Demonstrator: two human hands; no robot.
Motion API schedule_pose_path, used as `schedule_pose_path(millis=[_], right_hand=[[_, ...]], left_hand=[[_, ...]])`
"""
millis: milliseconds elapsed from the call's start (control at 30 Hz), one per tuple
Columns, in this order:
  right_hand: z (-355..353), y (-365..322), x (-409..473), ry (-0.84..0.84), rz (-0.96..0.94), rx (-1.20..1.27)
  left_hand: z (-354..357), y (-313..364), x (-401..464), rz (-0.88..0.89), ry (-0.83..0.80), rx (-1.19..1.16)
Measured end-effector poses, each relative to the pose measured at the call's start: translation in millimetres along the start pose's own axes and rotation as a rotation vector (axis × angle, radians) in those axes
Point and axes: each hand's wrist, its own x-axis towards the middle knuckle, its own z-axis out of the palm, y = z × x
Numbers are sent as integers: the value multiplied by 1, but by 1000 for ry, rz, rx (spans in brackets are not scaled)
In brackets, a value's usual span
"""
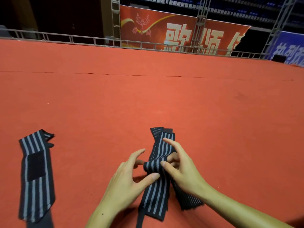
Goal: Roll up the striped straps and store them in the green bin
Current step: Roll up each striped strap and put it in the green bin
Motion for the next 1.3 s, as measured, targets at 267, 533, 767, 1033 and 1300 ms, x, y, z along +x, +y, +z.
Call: schedule_pose_path(millis=[267, 533, 767, 1033, 1300], right_hand=[[6, -48, -51, -141, -124, -24], [7, -68, -91, -94, -118, 11], [11, -107, -94, -86, -197, 44], [50, -143, -86, -87, -256, 151], [92, -173, -67, -195, -267, 289]], left_hand=[[-2, 23, -6, -237, 11, -449], [-23, 22, -58, -323, -77, -259], [-58, 44, -85, -285, -49, -465], [-109, 53, -124, -216, 95, -584], [-154, 65, -138, 43, 404, -639]])
